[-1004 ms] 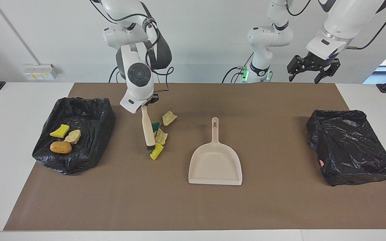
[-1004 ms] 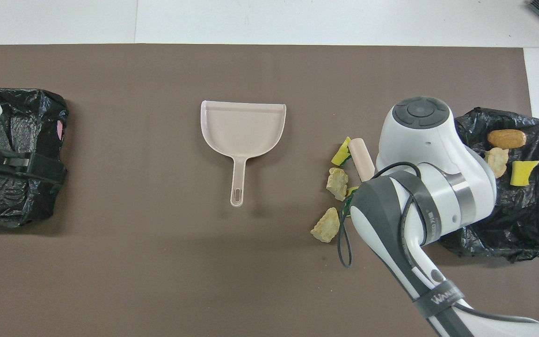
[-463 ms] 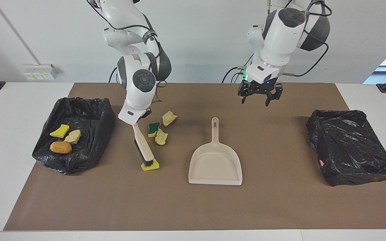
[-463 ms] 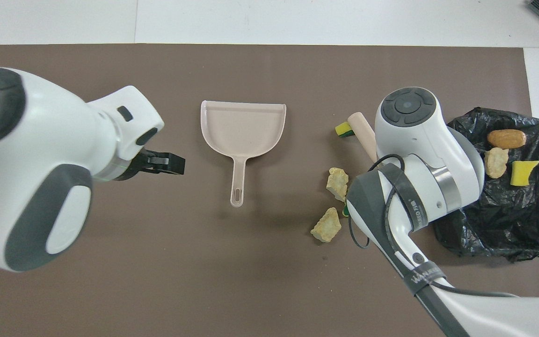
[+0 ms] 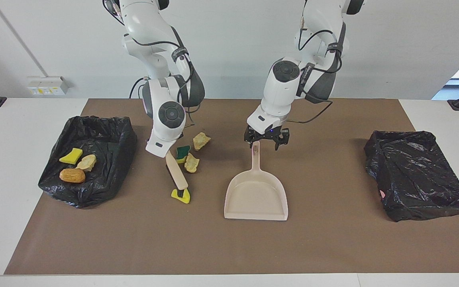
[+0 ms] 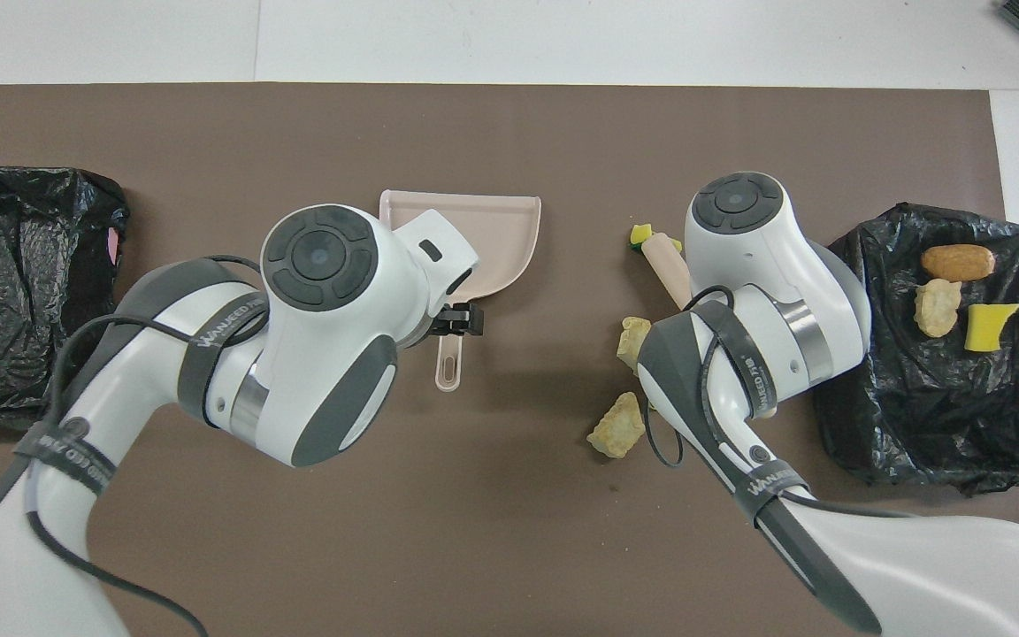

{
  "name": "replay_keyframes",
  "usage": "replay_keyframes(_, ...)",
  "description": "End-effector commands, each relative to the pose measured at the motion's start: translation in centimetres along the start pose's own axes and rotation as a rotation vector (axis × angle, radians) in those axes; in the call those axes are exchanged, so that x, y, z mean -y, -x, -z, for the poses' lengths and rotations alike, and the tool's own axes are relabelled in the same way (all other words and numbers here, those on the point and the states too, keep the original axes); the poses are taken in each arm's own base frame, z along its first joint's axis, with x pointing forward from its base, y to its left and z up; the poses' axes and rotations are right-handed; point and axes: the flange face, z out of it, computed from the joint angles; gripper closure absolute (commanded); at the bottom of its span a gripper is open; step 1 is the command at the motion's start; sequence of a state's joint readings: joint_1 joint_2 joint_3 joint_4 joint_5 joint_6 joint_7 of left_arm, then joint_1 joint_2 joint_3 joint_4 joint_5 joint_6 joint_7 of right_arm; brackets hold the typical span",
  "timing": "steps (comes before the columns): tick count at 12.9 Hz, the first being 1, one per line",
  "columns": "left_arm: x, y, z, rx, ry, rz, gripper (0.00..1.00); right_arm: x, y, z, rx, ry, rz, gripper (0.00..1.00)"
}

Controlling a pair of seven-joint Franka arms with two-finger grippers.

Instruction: Sweep and dump trash in bin

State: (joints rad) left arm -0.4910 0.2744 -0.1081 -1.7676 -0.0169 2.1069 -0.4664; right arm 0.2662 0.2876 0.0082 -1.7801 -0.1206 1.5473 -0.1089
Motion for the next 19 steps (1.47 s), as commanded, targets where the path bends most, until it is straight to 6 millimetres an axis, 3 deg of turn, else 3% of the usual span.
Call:
replay_keyframes(1,-0.1,-0.8,-2.1,-0.021,-0.015,0.01,0.0,-0.3,4.0,1.8,0.057,-0.128,0.027,1.0)
replay_keyframes(3,-0.1,-1.0,-3.4,-0.015,-0.019,0.009,0.0,-3.2,6.2,1.3,0.114,-0.293,-0.01,1.0)
replay_keyframes(5,-0.1,-1.0,-4.2,-0.005,-0.023,0.01,0.21,-5.6,8.0,0.9,0.152,-0.445,-0.026,1.0)
replay_keyframes(8,0.1,-0.7,-4.7,0.016,-0.034,0.007,0.44,-6.7,9.8,2.0,0.184,-0.526,-0.036,1.0)
replay_keyframes(11,0.0,0.0,-5.4,0.035,-0.041,0.003,0.47,-8.1,10.8,1.7,0.209,-0.648,-0.057,1.0)
replay_keyframes(13,0.0,0.1,-5.4,0.036,-0.042,0.003,0.47,-8.2,11.3,1.9,0.234,-0.719,-0.086,1.0)
replay_keyframes(15,0.0,0.3,-5.5,0.045,-0.047,0.0,0.56,-7.3,11.5,2.2,0.262,-0.79,-0.109,1.0)
replay_keyframes(18,0.3,0.5,-5.4,0.072,-0.063,-0.008,0.88,-5.4,12.5,1.4,0.286,-0.874,-0.129,1.0)
replay_keyframes(19,0.4,0.5,-5.0,0.069,-0.062,-0.016,0.95,-5.5,12.4,1.7,0.29,-0.881,-0.136,1.0)
